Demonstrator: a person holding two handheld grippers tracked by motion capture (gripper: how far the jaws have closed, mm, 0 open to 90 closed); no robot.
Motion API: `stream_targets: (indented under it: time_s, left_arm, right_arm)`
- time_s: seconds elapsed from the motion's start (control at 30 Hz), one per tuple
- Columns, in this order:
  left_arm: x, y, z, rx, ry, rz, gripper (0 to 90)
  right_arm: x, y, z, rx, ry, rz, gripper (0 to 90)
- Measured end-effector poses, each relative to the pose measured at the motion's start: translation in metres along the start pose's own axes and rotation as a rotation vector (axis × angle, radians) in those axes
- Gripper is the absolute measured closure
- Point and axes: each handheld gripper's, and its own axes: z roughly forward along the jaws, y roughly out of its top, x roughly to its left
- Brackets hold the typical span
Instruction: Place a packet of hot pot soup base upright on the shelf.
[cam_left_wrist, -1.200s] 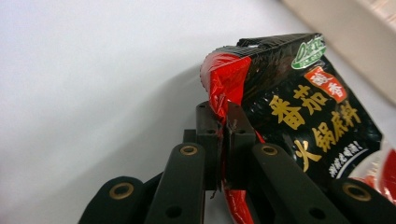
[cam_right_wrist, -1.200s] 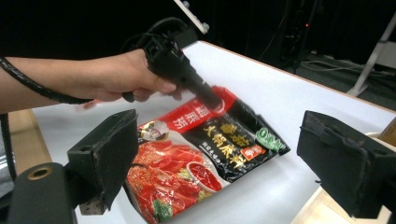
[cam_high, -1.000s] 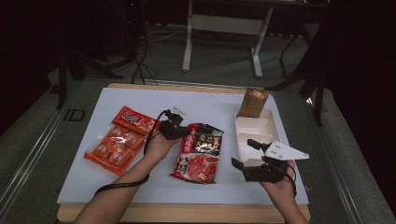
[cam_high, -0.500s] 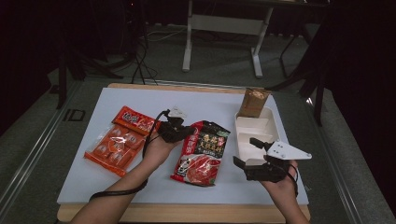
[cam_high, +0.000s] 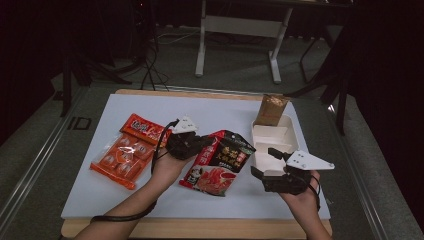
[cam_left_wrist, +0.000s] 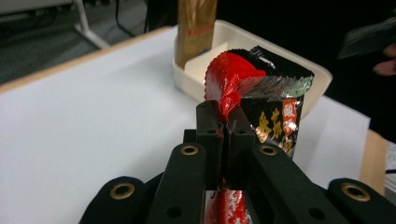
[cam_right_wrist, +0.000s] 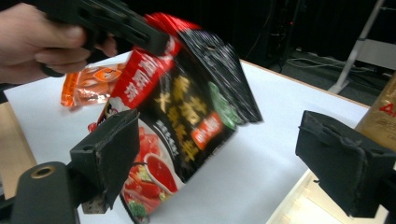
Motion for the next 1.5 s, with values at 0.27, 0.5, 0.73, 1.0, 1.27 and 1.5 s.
stream_targets:
  time_s: [0.27, 0.5, 0.73, 1.0, 1.27, 1.5]
  left_arm:
    - [0.006, 0.005, -0.014, -0.107, -0.118, -0.057, 87.4]
    - [0.003, 0.005, -0.016, -0.179, -0.153, -0.050, 87.3]
    - [0.001, 0.008, -0.015, -0.224, -0.168, -0.063, 87.3]
    - [0.005, 0.008, -0.018, -0.239, -0.178, -0.079, 87.2]
    - [0.008, 0.006, -0.019, -0.217, -0.200, -0.070, 85.8]
    - [0.009, 0.006, -0.018, -0.179, -0.217, -0.047, 81.1]
  right_arm:
    - [-0.003, 0.005, 0.002, -0.010, -0.005, 0.033, 16.5]
    - [-0.003, 0.017, 0.011, 0.000, 0.050, 0.045, 25.5]
    - [0.000, 0.037, 0.018, -0.020, 0.094, 0.014, 54.3]
    - [-0.001, 0.054, 0.024, 0.002, 0.136, 0.038, 72.9]
    - [-0.005, 0.061, 0.024, 0.017, 0.173, 0.070, 76.3]
    - [-0.007, 0.068, 0.020, 0.009, 0.179, 0.053, 76.7]
